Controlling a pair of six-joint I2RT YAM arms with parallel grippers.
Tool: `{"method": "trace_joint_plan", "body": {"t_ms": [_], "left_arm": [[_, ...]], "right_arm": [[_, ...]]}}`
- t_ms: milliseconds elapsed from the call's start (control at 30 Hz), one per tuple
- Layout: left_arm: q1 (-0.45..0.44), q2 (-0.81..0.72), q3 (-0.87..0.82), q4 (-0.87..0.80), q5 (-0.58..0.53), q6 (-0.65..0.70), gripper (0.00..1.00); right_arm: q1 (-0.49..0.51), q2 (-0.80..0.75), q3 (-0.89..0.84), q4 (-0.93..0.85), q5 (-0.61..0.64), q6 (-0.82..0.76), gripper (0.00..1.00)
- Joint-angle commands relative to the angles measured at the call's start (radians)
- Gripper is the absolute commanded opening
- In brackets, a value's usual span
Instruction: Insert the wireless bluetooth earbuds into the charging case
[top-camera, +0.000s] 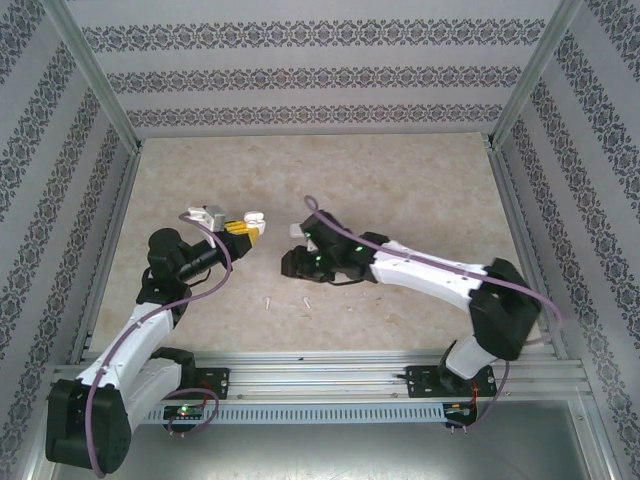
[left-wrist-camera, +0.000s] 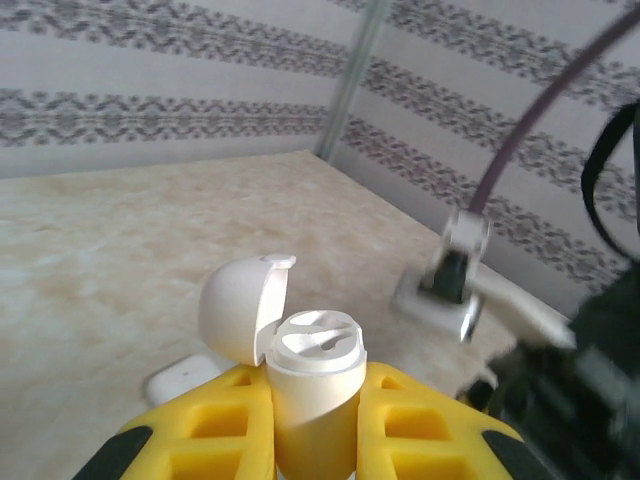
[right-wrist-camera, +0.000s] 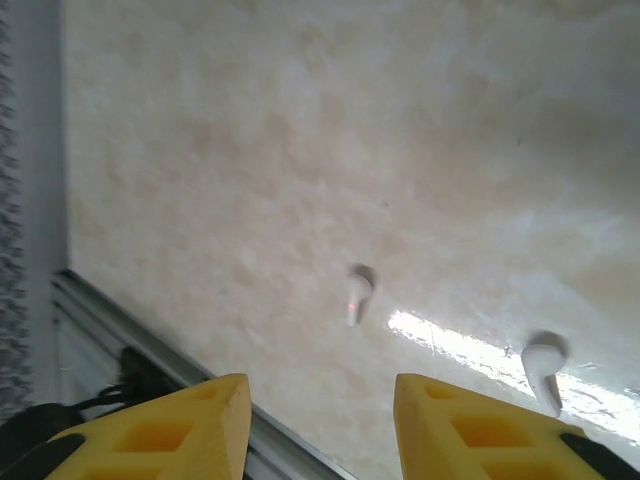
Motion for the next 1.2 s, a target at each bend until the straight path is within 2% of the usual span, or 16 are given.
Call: {"method": "trace_joint_plan", "body": {"t_ms": [0, 133, 300, 833, 1167], "left_arm": [[0.026, -0.064, -0.01, -0.1, -0.095, 0.023, 0.0], [0.03, -0.106, -0.004, -0.162, -0.144, 0.057, 0.0], [0.03, -0.12, -0.001, -0.179, -0.152, 0.074, 0.0], [0.031, -0.148, 0.013, -0.24, -0.149, 0.114, 0.0], [0.03, -0.15, -0.009, -0.158, -0.084, 0.088, 0.0]], "right_arm": [[0.033, 0.114, 0.091, -0.06, 0.02, 0.032, 0.42], [0.054, 0.237, 0.169, -0.095, -0.027, 0.034, 0.41], [0.076, 0.332, 0.26, -0.18, -0.049, 0.007, 0.41], [0.099, 0.478, 0.407, -0.291, -0.095, -0.046, 0.38], [0.098, 0.541, 0.452, -0.3, -0.111, -0.055, 0.35]]}}
